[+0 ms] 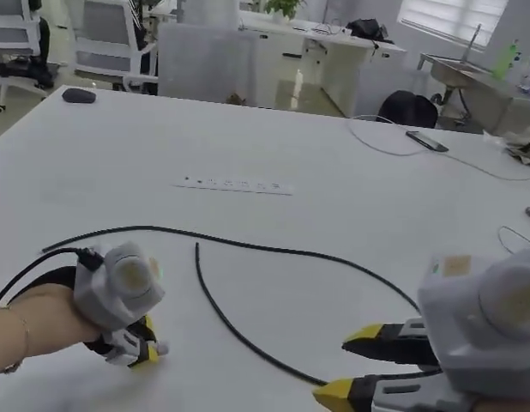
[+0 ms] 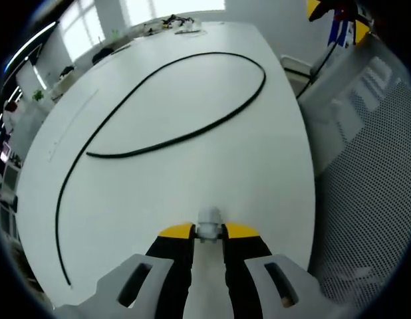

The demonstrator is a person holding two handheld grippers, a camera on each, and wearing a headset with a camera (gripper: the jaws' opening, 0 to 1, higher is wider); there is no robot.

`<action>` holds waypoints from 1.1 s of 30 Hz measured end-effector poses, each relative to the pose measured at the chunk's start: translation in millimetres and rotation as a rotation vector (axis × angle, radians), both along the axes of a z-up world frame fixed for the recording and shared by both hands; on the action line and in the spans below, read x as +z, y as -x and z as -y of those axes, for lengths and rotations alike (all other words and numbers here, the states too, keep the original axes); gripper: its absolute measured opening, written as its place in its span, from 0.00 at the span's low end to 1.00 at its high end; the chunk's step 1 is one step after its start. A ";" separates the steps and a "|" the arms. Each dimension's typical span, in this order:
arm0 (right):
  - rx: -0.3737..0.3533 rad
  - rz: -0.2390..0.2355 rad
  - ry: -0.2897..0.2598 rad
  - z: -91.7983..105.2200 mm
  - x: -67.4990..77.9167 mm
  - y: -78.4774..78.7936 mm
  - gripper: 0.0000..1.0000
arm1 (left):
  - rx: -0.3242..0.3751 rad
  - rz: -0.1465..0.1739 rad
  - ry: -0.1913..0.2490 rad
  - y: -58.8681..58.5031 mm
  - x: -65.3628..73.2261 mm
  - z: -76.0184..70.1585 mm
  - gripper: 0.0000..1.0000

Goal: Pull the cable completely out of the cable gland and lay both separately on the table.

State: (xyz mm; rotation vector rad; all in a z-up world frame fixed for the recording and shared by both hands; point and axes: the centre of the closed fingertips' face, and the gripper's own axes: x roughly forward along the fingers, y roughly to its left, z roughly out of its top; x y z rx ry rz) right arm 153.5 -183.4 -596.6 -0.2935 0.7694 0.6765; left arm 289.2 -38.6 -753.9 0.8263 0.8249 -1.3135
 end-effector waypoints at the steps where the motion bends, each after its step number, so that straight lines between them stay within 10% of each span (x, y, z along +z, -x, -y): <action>1: 0.000 0.001 0.000 -0.2 0.5 0.0 0.39 | -0.011 -0.028 -0.006 4.4 -2.5 -0.5 0.18; 2: 0.002 0.004 -0.002 -1.0 2.2 -0.3 0.39 | -0.025 -0.064 -0.015 11.6 -5.1 -1.6 0.18; 9: 0.006 0.001 -0.014 -3.9 2.1 -1.3 0.39 | 0.001 -0.050 -0.006 11.1 5.5 -3.7 0.32; 15: 0.049 -0.017 -0.004 -10.3 -8.2 0.0 0.39 | 0.069 0.031 0.056 12.4 59.0 -8.6 0.31; 25: 0.068 -0.099 -0.024 -18.6 -32.7 4.7 0.41 | 0.168 0.082 0.289 65.1 165.8 -16.4 0.27; 33: 0.056 -0.135 -0.040 -20.1 -39.6 7.1 0.42 | 0.344 0.035 0.476 93.7 191.1 -32.1 0.28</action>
